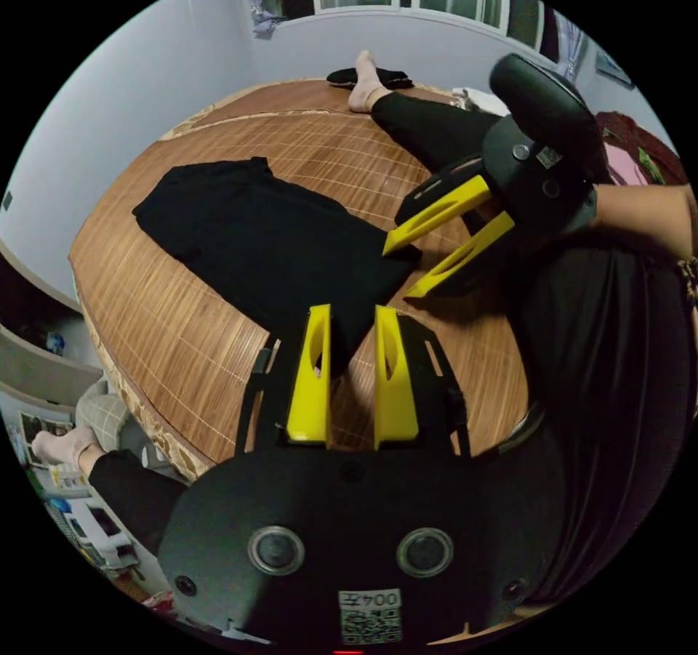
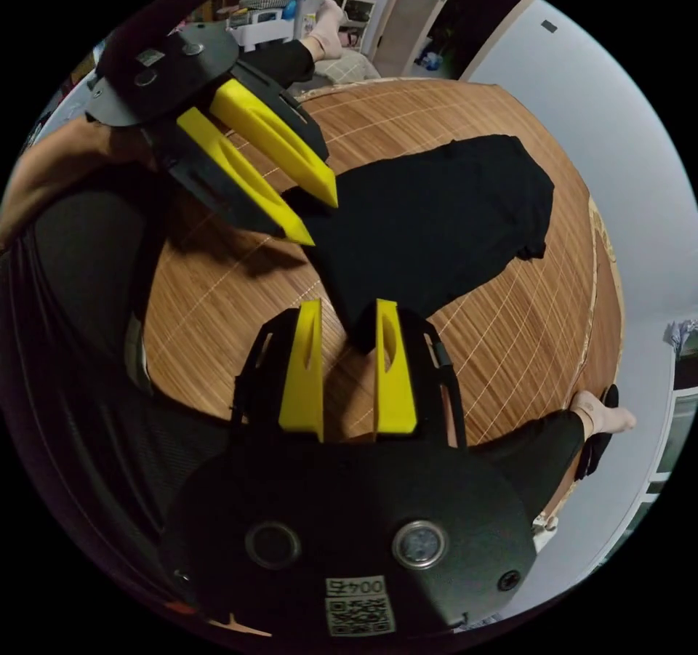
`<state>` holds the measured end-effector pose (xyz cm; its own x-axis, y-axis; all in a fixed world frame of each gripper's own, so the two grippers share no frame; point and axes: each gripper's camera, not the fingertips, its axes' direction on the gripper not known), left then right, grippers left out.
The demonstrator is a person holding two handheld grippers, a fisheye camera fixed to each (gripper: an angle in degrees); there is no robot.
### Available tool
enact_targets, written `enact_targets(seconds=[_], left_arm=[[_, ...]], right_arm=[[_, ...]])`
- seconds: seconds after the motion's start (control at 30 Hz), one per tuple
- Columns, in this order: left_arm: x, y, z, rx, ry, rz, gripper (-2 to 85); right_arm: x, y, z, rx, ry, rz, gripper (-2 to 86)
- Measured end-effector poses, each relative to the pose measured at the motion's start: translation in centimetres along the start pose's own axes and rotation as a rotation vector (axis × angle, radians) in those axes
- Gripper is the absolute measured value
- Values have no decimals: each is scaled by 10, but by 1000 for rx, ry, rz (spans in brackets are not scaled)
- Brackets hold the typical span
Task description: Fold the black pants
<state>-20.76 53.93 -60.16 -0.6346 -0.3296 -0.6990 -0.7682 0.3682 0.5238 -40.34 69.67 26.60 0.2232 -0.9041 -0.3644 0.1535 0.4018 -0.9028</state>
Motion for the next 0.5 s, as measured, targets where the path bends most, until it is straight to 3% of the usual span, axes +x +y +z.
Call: enact_targets(seconds=[0.3, 0.5], left_arm=[[41, -20, 0, -63, -122, 117, 138], [49, -32, 0, -106, -247, 130, 77]], right_arm=[[-3, 17, -27, 101, -94, 149, 38], [-9, 29, -42, 138, -153, 191, 38]])
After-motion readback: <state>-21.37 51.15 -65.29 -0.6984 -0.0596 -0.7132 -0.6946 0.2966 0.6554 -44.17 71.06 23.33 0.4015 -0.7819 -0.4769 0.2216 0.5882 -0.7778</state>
